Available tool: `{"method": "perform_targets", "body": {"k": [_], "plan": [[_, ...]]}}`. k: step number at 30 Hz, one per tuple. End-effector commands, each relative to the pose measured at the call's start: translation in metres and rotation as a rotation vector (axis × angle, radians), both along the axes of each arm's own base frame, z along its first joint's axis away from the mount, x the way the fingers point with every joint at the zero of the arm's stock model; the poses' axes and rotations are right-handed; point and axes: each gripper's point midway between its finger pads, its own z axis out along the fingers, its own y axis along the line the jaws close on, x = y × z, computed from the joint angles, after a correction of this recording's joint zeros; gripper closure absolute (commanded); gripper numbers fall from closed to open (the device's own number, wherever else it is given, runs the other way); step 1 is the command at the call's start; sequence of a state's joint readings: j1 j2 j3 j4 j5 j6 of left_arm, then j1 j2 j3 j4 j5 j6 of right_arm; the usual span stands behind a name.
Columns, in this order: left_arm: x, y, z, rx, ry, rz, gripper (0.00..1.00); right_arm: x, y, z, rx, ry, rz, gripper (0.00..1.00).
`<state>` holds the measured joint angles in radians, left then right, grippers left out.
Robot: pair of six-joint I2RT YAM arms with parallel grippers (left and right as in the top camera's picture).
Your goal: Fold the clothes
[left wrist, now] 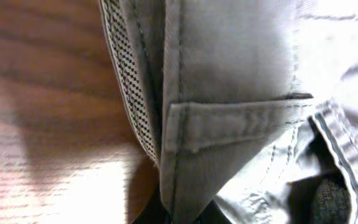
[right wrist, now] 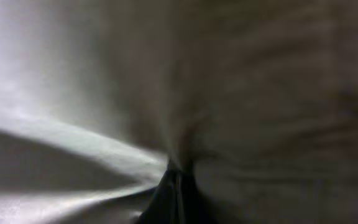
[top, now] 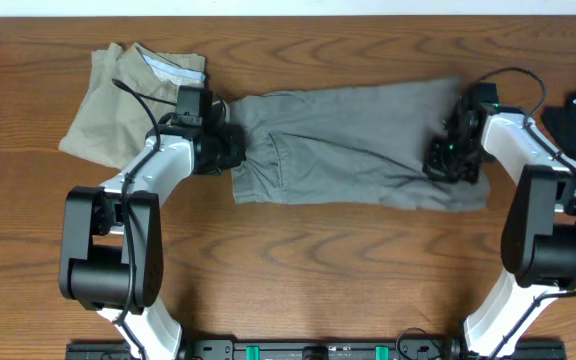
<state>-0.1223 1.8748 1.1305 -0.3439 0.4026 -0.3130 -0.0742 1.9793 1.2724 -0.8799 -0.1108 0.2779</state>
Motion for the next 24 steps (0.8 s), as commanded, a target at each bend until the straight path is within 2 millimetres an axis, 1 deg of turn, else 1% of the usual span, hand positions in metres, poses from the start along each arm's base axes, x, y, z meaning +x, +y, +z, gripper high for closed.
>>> {"method": "perform_targets", "body": {"k": [1, 2, 3, 5, 6, 7, 8, 10, 12, 14, 17, 19, 21, 24], "plan": [[0.016, 0.015, 0.012, 0.023, -0.026, 0.028, 0.92, -0.019, -0.047, 0.000, -0.255, 0.053, -0.019, 0.99], [0.013, 0.011, 0.015, -0.001, -0.009, 0.017, 0.86, -0.014, -0.041, 0.008, -0.231, 0.016, 0.017, 0.99], [0.010, 0.007, 0.018, -0.023, 0.009, 0.007, 0.76, -0.007, -0.035, 0.015, -0.202, -0.026, 0.052, 0.99], [0.001, 0.000, 0.023, -0.066, 0.058, -0.008, 0.44, 0.004, -0.023, 0.032, -0.141, -0.109, 0.107, 0.99], [-0.006, -0.002, 0.024, -0.084, 0.091, -0.013, 0.17, 0.009, -0.018, 0.042, -0.115, -0.155, 0.122, 0.99], [-0.013, -0.002, 0.024, -0.093, 0.126, -0.009, 0.06, 0.014, -0.015, 0.053, -0.099, -0.197, 0.131, 0.98], [-0.019, 0.000, 0.023, -0.096, 0.160, 0.005, 0.01, 0.017, -0.013, 0.062, -0.093, -0.230, 0.130, 0.98], [-0.031, 0.005, 0.019, -0.094, 0.221, 0.023, 0.02, 0.022, -0.011, 0.082, -0.086, -0.298, 0.130, 0.96], [-0.040, 0.009, 0.018, -0.104, 0.268, 0.041, 0.02, 0.025, -0.008, 0.093, -0.076, -0.337, 0.128, 0.96], [-0.042, 0.011, 0.016, -0.134, 0.280, 0.050, 0.02, 0.028, -0.002, 0.097, -0.040, -0.361, 0.132, 0.96], [-0.041, 0.011, 0.012, -0.207, 0.279, 0.055, 0.02, 0.031, 0.001, 0.091, -0.022, -0.361, 0.124, 0.97], [-0.039, 0.010, 0.006, -0.247, 0.259, 0.020, 0.02, 0.033, 0.001, 0.084, -0.015, -0.351, 0.114, 0.98], [-0.036, 0.010, -0.007, -0.254, 0.260, -0.001, 0.02, 0.035, 0.006, 0.075, 0.010, -0.340, 0.115, 0.99], [-0.039, 0.008, -0.032, -0.254, 0.297, -0.022, 0.02, 0.039, 0.013, 0.061, 0.042, -0.327, 0.124, 0.99]]}}
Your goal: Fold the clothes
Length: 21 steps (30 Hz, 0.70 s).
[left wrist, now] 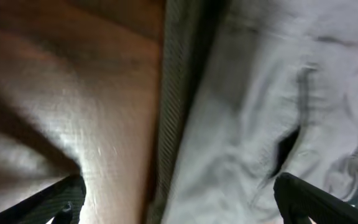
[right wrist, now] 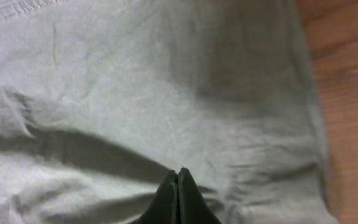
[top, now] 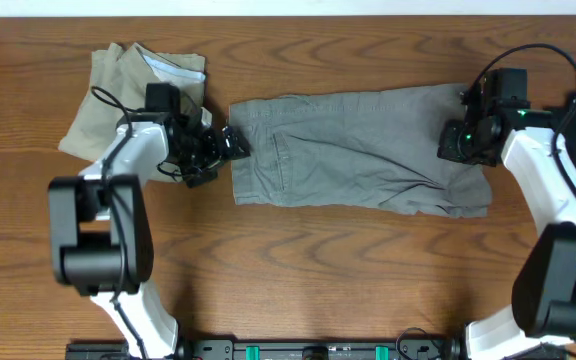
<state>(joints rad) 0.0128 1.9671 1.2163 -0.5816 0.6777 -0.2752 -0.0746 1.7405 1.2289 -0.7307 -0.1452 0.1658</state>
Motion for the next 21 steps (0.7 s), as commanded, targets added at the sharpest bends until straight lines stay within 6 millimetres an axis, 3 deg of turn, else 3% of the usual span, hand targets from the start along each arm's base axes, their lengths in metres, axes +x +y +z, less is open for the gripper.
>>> {"method": "perform_targets", "body": {"k": [1, 4, 13, 17, 20, 21], "plan": [[-0.015, -0.005, -0.034, -0.016, 0.055, -0.066, 0.01, 0.000, 0.011, -0.021, 0.049, 0.040, 0.019, 0.99], [-0.017, -0.006, -0.047, -0.015, 0.069, -0.080, 0.01, 0.001, 0.015, -0.031, 0.051, 0.056, 0.026, 0.99], [-0.021, -0.035, -0.058, 0.053, 0.042, -0.173, 0.29, -0.004, 0.029, -0.063, 0.055, 0.136, 0.052, 0.99], [-0.023, -0.038, -0.062, 0.101, 0.043, -0.192, 0.54, -0.007, 0.030, -0.067, 0.057, 0.150, 0.049, 0.99], [-0.024, -0.038, -0.061, 0.100, 0.049, -0.191, 0.88, -0.007, 0.030, -0.067, 0.056, 0.152, 0.048, 0.99], [-0.024, -0.036, -0.059, 0.100, 0.057, -0.188, 0.94, -0.007, 0.030, -0.067, 0.056, 0.152, 0.048, 0.99]]}}
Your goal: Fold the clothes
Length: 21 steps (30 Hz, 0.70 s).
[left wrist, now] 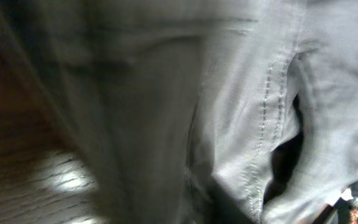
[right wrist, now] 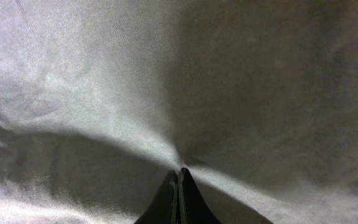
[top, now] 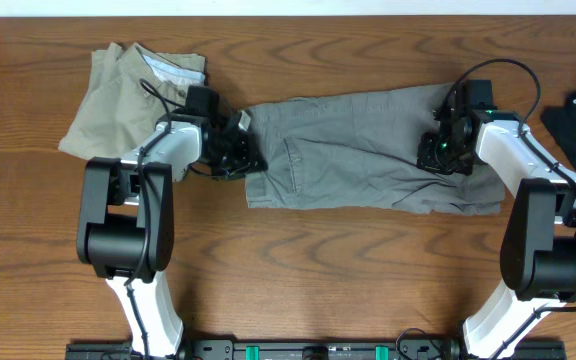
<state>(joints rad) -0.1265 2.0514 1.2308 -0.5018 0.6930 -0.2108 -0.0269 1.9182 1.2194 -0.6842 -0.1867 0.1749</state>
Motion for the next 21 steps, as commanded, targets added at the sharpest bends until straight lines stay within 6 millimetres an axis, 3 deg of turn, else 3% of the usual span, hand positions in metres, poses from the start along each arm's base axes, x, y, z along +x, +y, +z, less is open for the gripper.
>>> {"method": "perform_targets", "body": {"k": [1, 4, 8, 13, 17, 21], "plan": [[-0.019, 0.021, -0.032, 0.120, 0.102, 0.012, 0.94, -0.002, 0.004, -0.003, 0.006, 0.012, -0.001, 0.99], [-0.015, 0.031, -0.012, 0.143, 0.105, 0.014, 0.94, -0.002, 0.003, -0.003, 0.006, 0.012, -0.003, 0.99], [-0.009, 0.061, 0.035, 0.296, 0.057, -0.007, 0.94, -0.004, 0.001, -0.003, 0.007, 0.017, -0.007, 0.99], [0.004, 0.093, 0.127, 0.486, -0.108, -0.016, 0.94, -0.006, -0.001, -0.003, 0.006, 0.027, -0.012, 0.99], [0.010, 0.093, 0.196, 0.508, -0.252, -0.039, 0.94, -0.008, -0.001, -0.004, 0.007, 0.037, -0.012, 0.99], [0.007, 0.070, 0.230, 0.509, -0.328, -0.106, 0.94, -0.011, -0.001, -0.004, 0.007, 0.047, -0.012, 0.99]]}}
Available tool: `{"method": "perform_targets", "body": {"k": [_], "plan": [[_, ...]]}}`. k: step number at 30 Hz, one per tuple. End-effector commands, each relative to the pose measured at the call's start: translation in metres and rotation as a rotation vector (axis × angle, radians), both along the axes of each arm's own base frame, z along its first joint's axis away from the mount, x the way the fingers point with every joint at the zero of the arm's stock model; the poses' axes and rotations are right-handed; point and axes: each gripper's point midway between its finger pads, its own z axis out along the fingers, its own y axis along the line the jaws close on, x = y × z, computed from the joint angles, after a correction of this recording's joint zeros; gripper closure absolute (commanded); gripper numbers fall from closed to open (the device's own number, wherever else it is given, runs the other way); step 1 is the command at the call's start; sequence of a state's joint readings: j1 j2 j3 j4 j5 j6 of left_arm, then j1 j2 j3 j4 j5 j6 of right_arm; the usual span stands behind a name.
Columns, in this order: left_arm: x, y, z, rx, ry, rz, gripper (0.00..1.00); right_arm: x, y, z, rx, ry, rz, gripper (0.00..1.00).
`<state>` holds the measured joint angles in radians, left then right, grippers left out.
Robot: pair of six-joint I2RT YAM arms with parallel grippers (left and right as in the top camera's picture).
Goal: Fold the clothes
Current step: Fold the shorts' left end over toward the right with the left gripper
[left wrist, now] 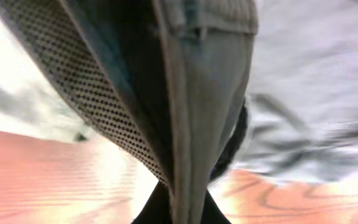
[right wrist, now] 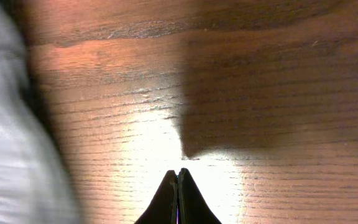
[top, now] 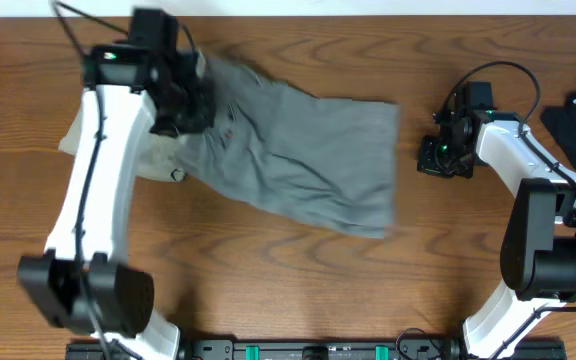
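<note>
The grey shorts (top: 298, 160) hang and trail slantwise from the upper left down to the table's middle. My left gripper (top: 183, 105) is raised at the far left and shut on their waistband; in the left wrist view the band with its mesh lining (left wrist: 204, 93) runs down into the left gripper (left wrist: 179, 202). My right gripper (top: 438, 160) sits low over bare wood to the right of the leg end, apart from the cloth. In the right wrist view the right gripper (right wrist: 178, 177) is shut on nothing, with the grey cloth's edge (right wrist: 11, 124) at the left.
A folded khaki garment (top: 88, 135) lies at the far left, partly under the lifted shorts. A white cloth and a black cloth (top: 571, 125) lie at the right edge. The wooden table (top: 288, 290) shows bare along the front.
My left gripper has gone up and to the far left with the waistband, taking the shorts leftward. The right gripper has let go of the leg end and now sits over bare wood.
Both grippers were first shut on the two ends of the flat shorts. Then the left stood open beside the waistband, the right shut over the leg. Then both were down on the cloth again. Now only the left holds it, lifted and pulled left.
</note>
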<state>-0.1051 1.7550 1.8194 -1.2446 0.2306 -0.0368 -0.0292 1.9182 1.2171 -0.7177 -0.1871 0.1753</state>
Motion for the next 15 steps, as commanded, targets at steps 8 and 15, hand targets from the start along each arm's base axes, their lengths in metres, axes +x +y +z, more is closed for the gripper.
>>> {"method": "perform_targets", "body": {"k": [8, 15], "plan": [[0.002, -0.085, -0.011, 0.149, -0.052, -0.251, 0.94, -0.009, 0.001, -0.003, 0.007, 0.042, -0.007, 0.99], [0.020, -0.130, -0.077, 0.203, 0.004, -0.288, 0.92, -0.014, 0.001, -0.003, 0.007, 0.061, -0.007, 0.99]]}}
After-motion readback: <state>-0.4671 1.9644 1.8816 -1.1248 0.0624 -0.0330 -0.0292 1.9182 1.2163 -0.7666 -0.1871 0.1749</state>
